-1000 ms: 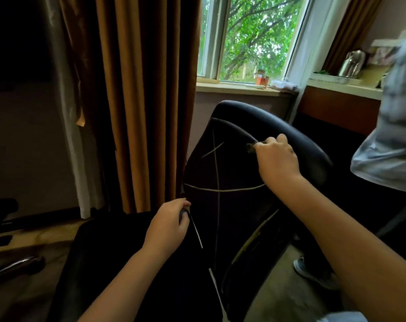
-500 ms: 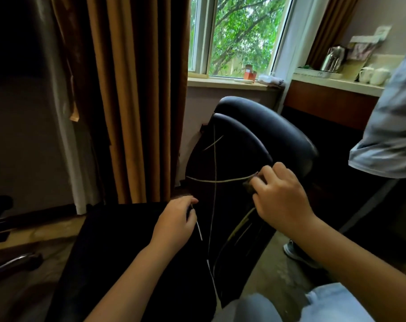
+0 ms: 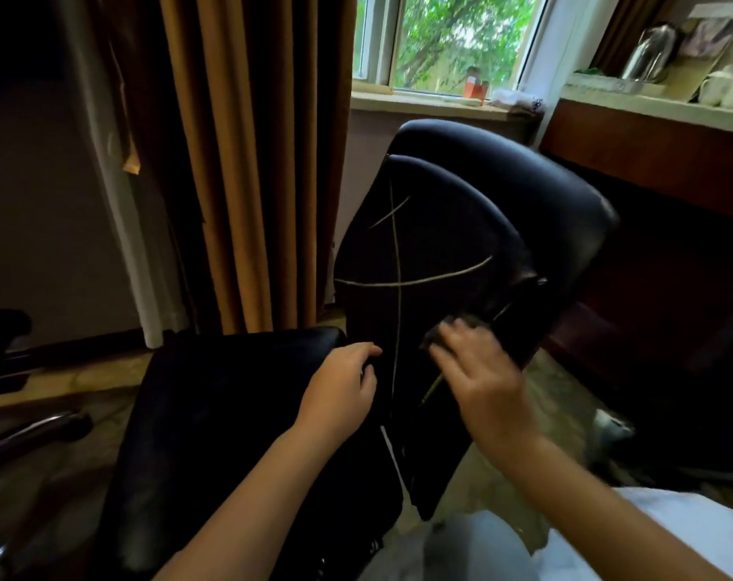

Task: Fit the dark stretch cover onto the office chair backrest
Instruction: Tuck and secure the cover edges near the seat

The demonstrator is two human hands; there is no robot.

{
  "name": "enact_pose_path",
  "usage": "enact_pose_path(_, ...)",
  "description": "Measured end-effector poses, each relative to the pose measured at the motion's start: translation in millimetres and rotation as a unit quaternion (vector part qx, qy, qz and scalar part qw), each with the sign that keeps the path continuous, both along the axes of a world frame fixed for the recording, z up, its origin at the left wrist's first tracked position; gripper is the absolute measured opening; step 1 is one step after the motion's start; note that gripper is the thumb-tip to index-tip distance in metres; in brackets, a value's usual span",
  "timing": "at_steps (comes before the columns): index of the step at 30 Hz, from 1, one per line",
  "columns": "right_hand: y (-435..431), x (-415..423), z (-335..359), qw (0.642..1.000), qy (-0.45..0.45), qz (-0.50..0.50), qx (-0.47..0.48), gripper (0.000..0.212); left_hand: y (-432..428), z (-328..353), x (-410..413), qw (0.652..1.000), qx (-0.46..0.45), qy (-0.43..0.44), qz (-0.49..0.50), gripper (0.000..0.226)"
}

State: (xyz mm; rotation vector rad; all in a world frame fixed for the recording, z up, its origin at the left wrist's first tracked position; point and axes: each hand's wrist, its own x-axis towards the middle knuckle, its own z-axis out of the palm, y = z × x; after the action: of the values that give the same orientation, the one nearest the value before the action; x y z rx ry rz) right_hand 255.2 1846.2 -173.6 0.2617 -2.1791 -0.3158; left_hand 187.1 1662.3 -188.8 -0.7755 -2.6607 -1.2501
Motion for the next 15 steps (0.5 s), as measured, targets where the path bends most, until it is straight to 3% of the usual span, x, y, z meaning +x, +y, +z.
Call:
enact_pose_path(5,-24.7,-6.4,-124.8,0.986,-0.121,0.084,0.078,0.045,-3.6,-37.4,3.3,0.999,-0.018,-0.042,0.006,0.035)
enact_pose_path(8,-22.7,-3.1,-152.0,0.962,-0.192,0.134,0.138,0.063,-10.5,-51.0,6.7,0.998,-0.019,-0.059,0.012,0.035)
enact_pose_path(12,-31.0,-3.5,-111.7,0.968,-0.161,0.181,0.058,0.039,-19.9,-63.3,5.5,0.997,-0.023,-0.066,0.026,0.036)
enact_pose_path(15,-18.3,-7.3,-33.4,0.993,-0.049,0.11,-0.019,0.024,-23.5,-66.5,5.3,0.996,-0.016,-0.076,0.036,0.036)
